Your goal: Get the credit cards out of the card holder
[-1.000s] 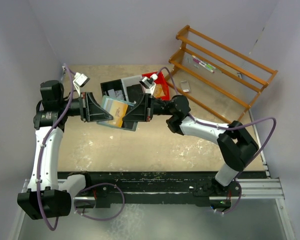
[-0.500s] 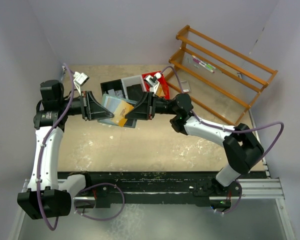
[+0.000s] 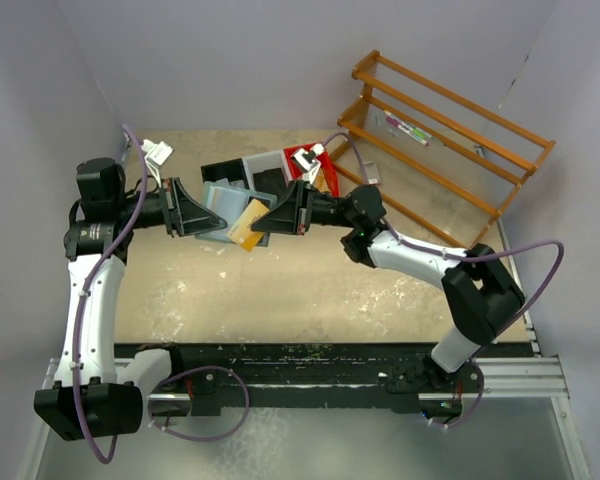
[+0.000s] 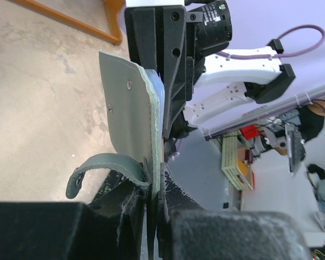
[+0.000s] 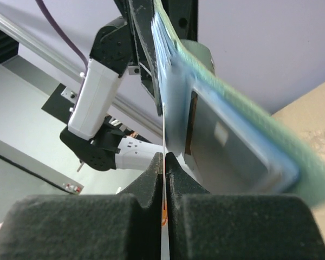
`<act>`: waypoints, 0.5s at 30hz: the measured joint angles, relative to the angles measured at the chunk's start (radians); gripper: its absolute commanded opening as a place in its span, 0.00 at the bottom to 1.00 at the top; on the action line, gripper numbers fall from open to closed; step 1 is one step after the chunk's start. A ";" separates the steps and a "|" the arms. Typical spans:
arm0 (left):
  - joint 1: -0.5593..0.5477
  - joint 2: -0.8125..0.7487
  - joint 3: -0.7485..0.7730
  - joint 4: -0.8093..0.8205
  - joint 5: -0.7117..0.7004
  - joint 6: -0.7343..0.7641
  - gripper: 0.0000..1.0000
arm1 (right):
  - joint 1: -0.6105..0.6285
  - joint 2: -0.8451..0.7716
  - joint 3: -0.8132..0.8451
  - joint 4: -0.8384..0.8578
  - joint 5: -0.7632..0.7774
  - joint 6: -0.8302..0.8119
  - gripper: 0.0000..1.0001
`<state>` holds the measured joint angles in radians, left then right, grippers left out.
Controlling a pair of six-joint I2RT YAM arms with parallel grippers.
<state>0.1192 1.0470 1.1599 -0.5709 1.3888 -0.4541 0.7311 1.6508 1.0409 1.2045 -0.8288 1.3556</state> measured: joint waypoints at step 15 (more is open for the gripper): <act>0.002 0.061 0.129 -0.256 -0.328 0.259 0.00 | -0.313 0.013 0.250 -0.891 0.101 -0.653 0.00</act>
<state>0.1215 1.1080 1.2884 -0.8272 1.0607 -0.1955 0.4183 1.6638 1.2907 0.3134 -0.7273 0.7021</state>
